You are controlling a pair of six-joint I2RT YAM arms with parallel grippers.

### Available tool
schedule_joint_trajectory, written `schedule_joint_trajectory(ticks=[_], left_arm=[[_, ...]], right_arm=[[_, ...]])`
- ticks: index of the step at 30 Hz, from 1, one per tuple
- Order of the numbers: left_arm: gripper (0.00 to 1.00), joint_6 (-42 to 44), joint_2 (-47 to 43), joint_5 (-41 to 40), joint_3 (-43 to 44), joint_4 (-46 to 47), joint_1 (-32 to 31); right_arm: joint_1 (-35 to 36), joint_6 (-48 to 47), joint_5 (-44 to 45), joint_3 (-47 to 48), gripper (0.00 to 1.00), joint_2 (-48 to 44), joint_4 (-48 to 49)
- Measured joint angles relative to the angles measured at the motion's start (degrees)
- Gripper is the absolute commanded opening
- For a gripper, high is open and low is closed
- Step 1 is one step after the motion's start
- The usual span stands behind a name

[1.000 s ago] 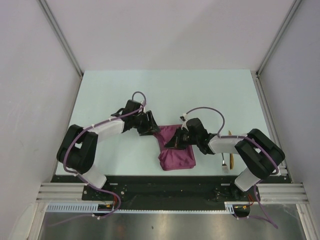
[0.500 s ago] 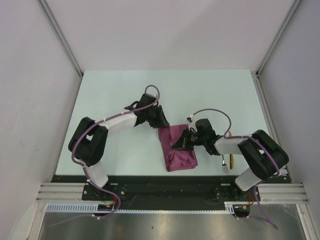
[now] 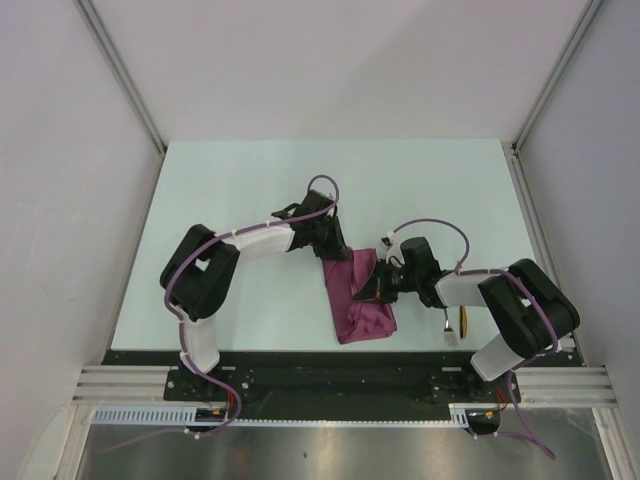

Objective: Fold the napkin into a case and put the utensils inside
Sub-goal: Fold the lower triangle-folded napkin at the center of the board.

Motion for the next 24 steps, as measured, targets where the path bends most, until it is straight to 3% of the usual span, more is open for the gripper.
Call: schedule_joint_trajectory(ticks=[15, 18, 19, 24], left_arm=[[0.26, -0.44, 3.23, -1.49, 1.51, -0.66, -0.26], [0.29, -0.44, 3.23, -1.49, 1.51, -0.55, -0.28], [0.31, -0.44, 3.23, -1.49, 1.51, -0.55, -0.28], [0.34, -0.33, 2.99, -1.33, 1.42, -0.46, -0.28]], right_arm=[[-0.83, -4.13, -0.52, 1.27, 0.09, 2.43, -3.65], [-0.98, -4.68, -0.52, 2.05, 0.14, 2.47, -4.46], [-0.98, -4.94, -0.55, 2.34, 0.22, 2.56, -4.72], [-1.42, -5.66, -0.57, 3.56, 0.4, 2.89, -6.58]])
